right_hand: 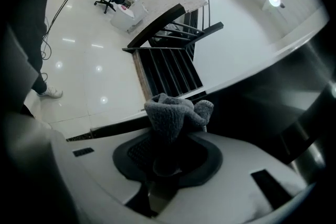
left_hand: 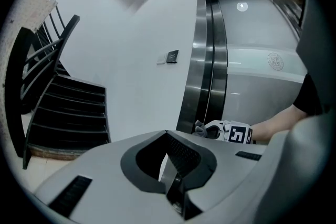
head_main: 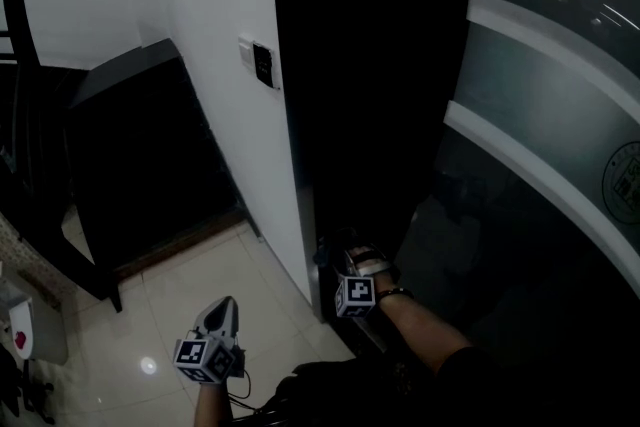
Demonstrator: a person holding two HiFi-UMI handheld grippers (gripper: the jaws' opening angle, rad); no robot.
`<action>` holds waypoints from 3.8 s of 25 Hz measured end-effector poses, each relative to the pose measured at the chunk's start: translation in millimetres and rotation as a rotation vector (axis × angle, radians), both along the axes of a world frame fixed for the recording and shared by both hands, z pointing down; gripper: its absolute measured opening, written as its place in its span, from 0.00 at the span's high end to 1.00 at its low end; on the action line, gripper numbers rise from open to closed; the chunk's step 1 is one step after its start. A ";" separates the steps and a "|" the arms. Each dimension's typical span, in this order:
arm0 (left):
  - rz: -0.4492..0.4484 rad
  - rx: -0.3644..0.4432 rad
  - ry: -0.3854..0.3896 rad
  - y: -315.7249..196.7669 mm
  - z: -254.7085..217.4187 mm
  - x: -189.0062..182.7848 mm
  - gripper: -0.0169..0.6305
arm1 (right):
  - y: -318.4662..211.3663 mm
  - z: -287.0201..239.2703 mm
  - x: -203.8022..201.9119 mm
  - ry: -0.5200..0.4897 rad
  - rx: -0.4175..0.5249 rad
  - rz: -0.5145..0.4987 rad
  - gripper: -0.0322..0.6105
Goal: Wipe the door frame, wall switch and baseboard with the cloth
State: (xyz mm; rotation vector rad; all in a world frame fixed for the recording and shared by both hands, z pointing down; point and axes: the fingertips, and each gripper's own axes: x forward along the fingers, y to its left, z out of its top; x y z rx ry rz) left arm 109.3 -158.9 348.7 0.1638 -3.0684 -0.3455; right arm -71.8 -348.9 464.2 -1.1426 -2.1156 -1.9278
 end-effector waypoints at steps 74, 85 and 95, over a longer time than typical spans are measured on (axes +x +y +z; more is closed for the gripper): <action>0.122 0.018 -0.048 -37.9 -18.6 -26.5 0.97 | -71.6 -331.9 -82.9 -0.584 -0.337 0.161 0.80; 0.122 0.020 -0.034 -34.1 -13.4 -29.6 0.97 | -71.8 -301.7 -83.9 -0.574 -0.337 0.176 0.80; 0.124 0.022 -0.025 -32.2 -9.0 -31.0 0.97 | -73.1 -275.5 -83.6 -0.553 -0.335 0.188 0.80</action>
